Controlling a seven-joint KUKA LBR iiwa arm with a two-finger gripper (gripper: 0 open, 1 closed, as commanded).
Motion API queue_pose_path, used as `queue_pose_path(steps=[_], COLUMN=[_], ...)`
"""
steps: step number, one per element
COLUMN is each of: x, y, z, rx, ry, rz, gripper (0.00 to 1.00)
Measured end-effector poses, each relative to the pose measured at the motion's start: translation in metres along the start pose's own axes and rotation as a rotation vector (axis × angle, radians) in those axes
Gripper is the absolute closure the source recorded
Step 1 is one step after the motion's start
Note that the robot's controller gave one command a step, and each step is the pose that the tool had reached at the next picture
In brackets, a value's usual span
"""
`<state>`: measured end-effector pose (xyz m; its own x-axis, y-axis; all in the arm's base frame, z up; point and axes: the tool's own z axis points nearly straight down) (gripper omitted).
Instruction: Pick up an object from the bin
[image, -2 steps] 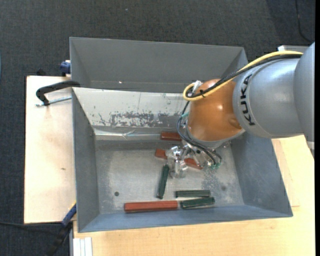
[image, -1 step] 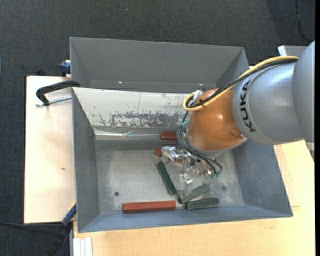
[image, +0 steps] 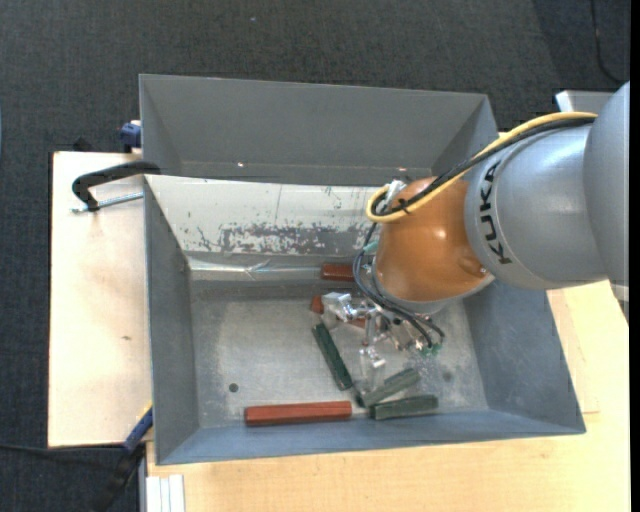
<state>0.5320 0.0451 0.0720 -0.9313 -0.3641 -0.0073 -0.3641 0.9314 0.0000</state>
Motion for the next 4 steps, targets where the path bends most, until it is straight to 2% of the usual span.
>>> queue_pose_path(steps=[1,2,3,4], x=[-0.004,-0.048,-0.048,-0.051], y=[0.005,0.031,0.031,0.014], z=[0.0,-0.001,-0.001,0.0], rx=[0.001,0.0,0.0,0.0], ry=[0.001,-0.005,-0.005,0.0], rz=[-0.047,-0.307,-0.307,-0.041], gripper=[0.0,1.0,1.0,0.0])
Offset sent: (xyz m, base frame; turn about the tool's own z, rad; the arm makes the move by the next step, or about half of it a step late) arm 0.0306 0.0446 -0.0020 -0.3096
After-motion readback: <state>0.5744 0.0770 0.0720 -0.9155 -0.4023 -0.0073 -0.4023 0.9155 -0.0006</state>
